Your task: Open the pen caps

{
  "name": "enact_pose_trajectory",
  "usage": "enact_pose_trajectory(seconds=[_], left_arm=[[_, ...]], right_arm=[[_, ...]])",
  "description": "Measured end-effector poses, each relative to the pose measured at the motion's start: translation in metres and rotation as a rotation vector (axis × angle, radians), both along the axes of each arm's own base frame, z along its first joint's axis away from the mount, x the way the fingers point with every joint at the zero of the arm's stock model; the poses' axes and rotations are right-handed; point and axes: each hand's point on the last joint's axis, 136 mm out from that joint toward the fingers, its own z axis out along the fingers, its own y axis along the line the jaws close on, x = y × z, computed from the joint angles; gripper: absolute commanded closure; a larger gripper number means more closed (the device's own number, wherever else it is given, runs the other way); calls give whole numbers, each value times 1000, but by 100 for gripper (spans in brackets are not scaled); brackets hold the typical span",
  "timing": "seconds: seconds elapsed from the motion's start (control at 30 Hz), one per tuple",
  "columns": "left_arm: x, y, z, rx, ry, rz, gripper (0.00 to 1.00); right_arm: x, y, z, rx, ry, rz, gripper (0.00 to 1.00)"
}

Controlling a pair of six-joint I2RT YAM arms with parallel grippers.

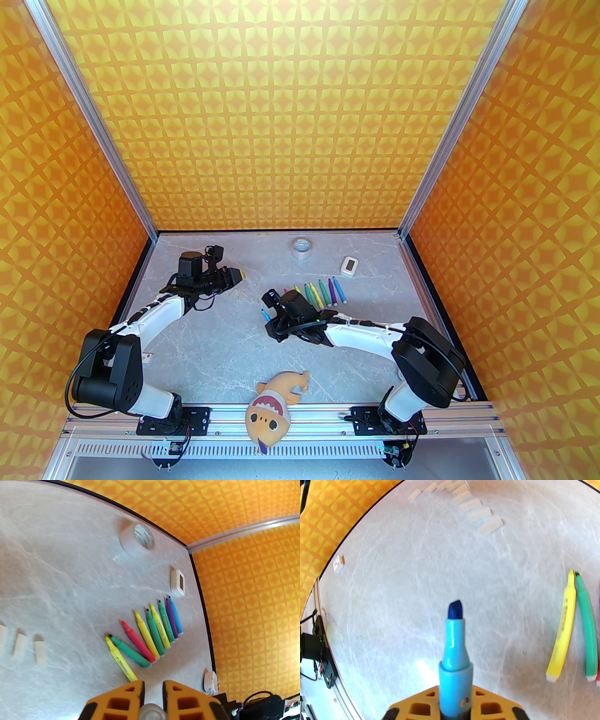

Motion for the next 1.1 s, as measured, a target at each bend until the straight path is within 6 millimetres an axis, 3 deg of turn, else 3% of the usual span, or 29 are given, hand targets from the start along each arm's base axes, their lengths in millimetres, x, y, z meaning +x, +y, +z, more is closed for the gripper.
enact_pose_trajectory(seconds=[0.23,0.37,0.73,1.1], left_arm=[[0,11,2,23,13,22,100],[-1,10,-5,55,31,4,100],[-3,-10,-74,360,207,-65,100],[3,-8,-126,488,314,-97,99]], right_arm=[[-1,-3,9,13,-41,7,100],[15,-2,7,-22,-66,-41,100],[68,16,-4,-75,-80,-157,100],[88,-5,-58,-129,44,-251,100]])
